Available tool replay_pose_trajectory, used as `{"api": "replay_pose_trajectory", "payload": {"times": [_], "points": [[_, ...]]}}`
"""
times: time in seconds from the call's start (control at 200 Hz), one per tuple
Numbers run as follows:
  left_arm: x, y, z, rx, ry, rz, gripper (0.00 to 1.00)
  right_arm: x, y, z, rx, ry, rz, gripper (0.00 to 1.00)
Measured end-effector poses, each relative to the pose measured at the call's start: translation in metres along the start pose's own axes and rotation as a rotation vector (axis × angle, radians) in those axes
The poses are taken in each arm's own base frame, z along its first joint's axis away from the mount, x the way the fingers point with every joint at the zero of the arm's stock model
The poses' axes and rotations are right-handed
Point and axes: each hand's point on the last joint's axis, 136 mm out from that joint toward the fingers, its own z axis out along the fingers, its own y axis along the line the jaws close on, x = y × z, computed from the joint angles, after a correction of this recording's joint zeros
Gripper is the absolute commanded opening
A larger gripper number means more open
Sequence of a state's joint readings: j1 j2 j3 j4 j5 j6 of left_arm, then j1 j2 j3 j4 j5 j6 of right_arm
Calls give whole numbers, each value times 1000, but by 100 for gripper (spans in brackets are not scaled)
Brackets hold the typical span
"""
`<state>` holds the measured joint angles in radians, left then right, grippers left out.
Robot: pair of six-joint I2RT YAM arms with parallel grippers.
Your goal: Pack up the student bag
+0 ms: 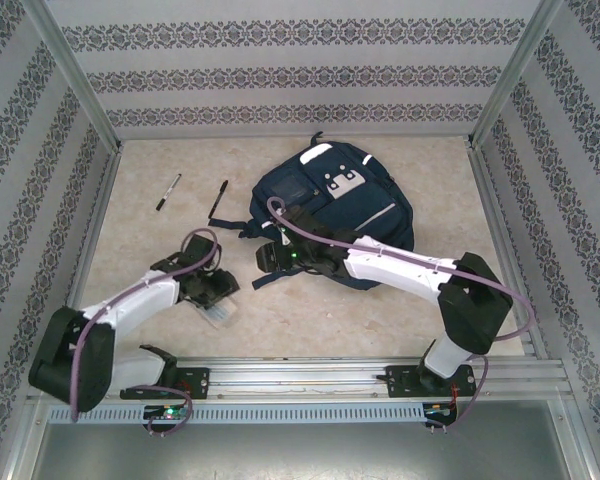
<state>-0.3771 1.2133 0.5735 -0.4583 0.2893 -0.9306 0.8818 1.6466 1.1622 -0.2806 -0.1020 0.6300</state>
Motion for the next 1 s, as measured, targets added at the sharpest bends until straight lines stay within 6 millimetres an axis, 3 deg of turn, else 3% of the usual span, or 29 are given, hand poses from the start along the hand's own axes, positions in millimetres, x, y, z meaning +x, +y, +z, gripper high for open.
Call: {"api": "replay_pose_trajectory", "payload": {"times": [0.075,0.16,0.275,0.35,0.475,0.59,0.774,0.829,1.004], "points": [[6,-17,-19,61,-6,-10,54,3,-9,10,20,26,42,66],[-9,-35,-51,121,-99,-7,54,8,-6,28,-11,87,80,64],[-21,-34,-72,144,-175,-37,53,16,14,56,-122,203,89,62],[-16,-15,-65,102,-160,-79,53,24,26,68,-196,272,62,61],[13,35,-44,-23,-96,-155,47,40,42,73,-307,365,19,60],[22,72,-45,-147,-125,-195,46,46,61,82,-386,421,-24,58],[19,98,-32,-247,-163,-231,42,53,95,108,-444,480,-87,56],[22,105,-22,-269,-150,-248,38,59,97,116,-440,499,-93,56],[23,105,-17,-244,-155,-269,24,79,88,131,-387,583,-85,56]]}}
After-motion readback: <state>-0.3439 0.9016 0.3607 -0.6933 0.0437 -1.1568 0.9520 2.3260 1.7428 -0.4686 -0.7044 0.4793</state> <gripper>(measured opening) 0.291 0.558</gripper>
